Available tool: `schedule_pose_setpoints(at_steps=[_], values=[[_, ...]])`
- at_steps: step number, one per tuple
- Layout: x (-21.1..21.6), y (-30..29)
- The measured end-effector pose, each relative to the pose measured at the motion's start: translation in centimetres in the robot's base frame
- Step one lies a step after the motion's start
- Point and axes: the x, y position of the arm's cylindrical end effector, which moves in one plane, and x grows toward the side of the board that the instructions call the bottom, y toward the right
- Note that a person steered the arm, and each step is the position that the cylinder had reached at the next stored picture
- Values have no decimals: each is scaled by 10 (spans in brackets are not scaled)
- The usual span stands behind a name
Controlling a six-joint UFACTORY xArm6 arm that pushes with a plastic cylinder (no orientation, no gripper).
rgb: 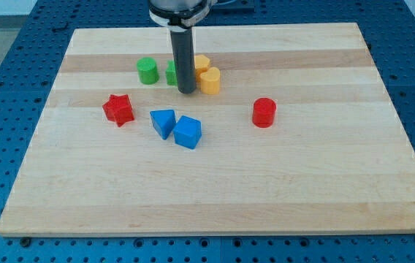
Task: Nudge the yellow heart right a bit
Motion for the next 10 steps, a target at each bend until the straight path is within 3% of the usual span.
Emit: schedule_pose_setpoints(at_steps=[3,4,6,10], values=[[2,-9],[29,4],[34,67],[24,18]])
